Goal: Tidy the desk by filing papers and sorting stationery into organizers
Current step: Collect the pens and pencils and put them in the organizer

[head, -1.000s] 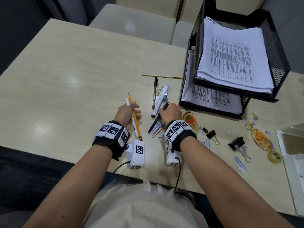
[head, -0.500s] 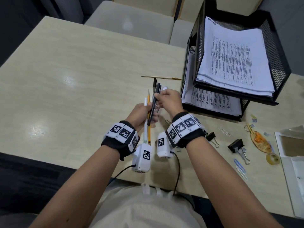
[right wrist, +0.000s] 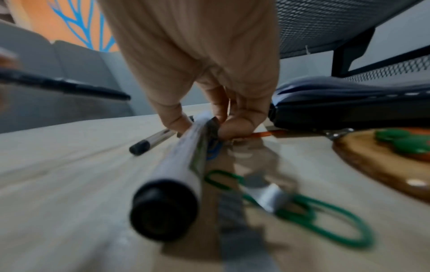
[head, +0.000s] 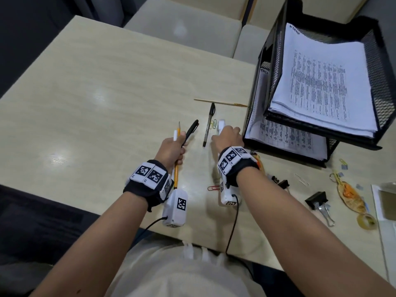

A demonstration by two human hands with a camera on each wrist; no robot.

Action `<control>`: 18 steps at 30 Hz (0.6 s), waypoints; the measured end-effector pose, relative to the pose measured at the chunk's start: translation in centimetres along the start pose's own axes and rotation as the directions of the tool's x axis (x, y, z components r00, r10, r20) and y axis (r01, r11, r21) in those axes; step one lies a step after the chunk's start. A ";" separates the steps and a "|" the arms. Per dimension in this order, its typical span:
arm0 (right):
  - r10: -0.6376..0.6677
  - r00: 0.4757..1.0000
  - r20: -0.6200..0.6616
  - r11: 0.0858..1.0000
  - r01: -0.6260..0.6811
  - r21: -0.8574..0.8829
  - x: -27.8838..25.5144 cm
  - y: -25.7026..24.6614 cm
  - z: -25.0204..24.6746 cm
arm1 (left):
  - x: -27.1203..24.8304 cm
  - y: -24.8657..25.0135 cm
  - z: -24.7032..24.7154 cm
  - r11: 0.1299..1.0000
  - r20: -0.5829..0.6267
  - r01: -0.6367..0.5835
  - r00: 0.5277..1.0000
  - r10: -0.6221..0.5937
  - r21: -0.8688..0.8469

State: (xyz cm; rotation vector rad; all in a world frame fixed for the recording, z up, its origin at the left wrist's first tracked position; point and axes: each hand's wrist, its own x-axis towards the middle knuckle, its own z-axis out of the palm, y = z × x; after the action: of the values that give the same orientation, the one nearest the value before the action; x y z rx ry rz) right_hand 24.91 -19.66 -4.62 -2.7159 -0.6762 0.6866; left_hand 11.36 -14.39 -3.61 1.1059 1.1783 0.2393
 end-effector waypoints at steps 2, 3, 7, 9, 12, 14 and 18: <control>-0.016 1.000 -0.016 1.000 0.016 -0.011 -0.7 0.7 0.1 | -0.2 0.1 1.0 1.000 0.022 -0.011 1.000 0.010 0.017; -0.028 0.999 -0.017 1.000 0.028 0.013 -1.1 1.2 -0.1 | -0.4 0.1 1.5 0.999 0.031 -0.022 0.999 0.021 0.026; -0.106 0.994 0.014 0.955 0.098 0.279 -2.7 3.6 -1.3 | -0.9 0.4 3.8 0.993 0.037 -0.113 0.993 0.112 0.029; -0.134 0.991 0.007 0.926 0.122 0.358 -3.6 4.8 -1.9 | -1.1 0.7 5.0 0.986 0.042 -0.161 0.986 0.160 0.031; -0.139 0.990 0.007 0.826 0.112 0.553 -5.1 6.8 -2.7 | -1.7 1.1 6.9 0.975 0.083 -0.216 0.974 0.211 0.052; -0.117 0.992 0.053 0.728 0.050 0.683 -6.2 8.4 -3.5 | -2.4 1.2 8.3 0.963 0.135 -0.264 0.958 0.254 0.057; -0.095 0.995 -0.031 0.702 0.089 0.706 -8.0 12.0 -5.2 | -4.8 1.0 12.4 0.938 0.291 -0.344 0.902 0.319 0.040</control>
State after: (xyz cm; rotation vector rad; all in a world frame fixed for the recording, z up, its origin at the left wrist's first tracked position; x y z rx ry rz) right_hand 25.73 -34.61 -1.30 -1.9454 -0.4163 0.7397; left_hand 19.93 -24.13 -0.35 1.3727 0.7486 0.2824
